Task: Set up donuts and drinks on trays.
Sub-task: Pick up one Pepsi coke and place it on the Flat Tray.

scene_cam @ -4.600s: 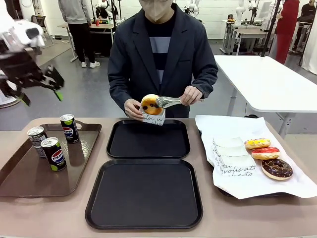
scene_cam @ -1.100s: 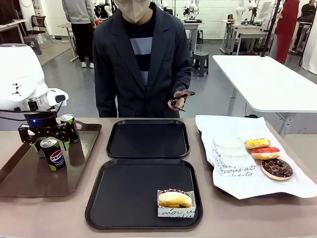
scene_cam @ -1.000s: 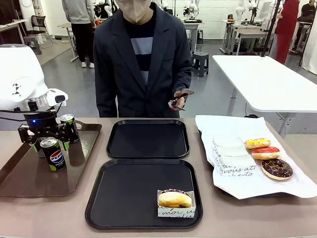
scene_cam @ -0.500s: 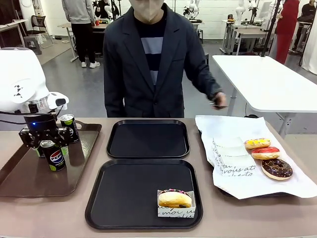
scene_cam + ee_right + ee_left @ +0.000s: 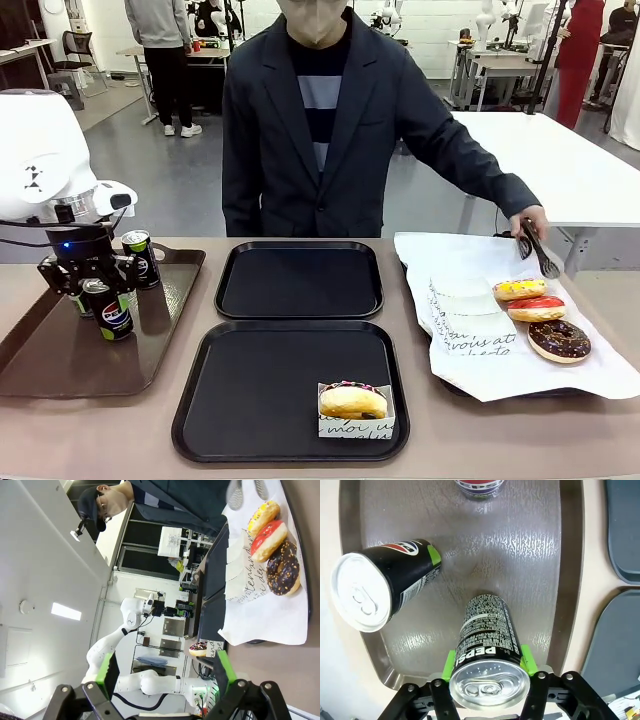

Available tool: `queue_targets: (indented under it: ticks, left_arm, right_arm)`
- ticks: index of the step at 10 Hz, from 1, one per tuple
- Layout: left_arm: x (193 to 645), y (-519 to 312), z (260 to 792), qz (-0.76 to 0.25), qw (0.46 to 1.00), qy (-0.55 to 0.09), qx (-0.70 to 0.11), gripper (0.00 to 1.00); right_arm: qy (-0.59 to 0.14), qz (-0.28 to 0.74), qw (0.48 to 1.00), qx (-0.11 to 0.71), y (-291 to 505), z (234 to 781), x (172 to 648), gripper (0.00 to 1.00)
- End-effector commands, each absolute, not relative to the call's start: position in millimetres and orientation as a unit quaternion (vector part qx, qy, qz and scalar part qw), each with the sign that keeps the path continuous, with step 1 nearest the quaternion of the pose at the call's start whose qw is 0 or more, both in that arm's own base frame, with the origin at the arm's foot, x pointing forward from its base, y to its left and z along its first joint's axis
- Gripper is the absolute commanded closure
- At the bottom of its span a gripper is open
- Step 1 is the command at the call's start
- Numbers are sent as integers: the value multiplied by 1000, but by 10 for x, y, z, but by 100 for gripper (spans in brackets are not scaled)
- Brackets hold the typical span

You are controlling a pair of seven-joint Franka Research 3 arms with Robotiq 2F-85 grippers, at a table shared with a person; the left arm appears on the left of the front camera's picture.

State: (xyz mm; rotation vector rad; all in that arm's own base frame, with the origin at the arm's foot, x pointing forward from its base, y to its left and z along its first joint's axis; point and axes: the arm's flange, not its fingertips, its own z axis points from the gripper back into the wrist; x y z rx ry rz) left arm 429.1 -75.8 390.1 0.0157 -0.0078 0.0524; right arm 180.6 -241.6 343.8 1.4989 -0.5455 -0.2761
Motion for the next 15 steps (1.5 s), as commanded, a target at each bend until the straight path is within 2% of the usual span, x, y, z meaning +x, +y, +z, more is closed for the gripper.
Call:
queue_targets:
  ticks: [1, 2, 4, 7, 9, 15]
  left_arm:
    - [4243, -718, 4004, 16, 1000, -7, 8, 90]
    - [4210, -721, 4037, 10, 1000, -8, 3, 100]
    - [3867, -799, 4407, 4, 1000, 2, -26, 100]
    - [3317, -1032, 5075, -28, 998, -43, -35, 100]
    - [3224, -1260, 5291, -40, 998, -48, -32, 100]
    - [3774, -2711, 5390, -105, 994, -25, -19, 100]
  right_arm:
    - [-258, -120, 682, 674, -2400, 3435, 1825, 0]
    - [-258, -120, 682, 674, -2400, 3435, 1825, 0]
    - [-258, -120, 682, 674, -2400, 3435, 1825, 0]
    - [-258, -120, 682, 674, -2400, 3435, 1825, 0]
    - [-258, -120, 682, 674, -2400, 3435, 1825, 0]
    - [-258, -120, 682, 674, -2400, 3435, 1825, 0]
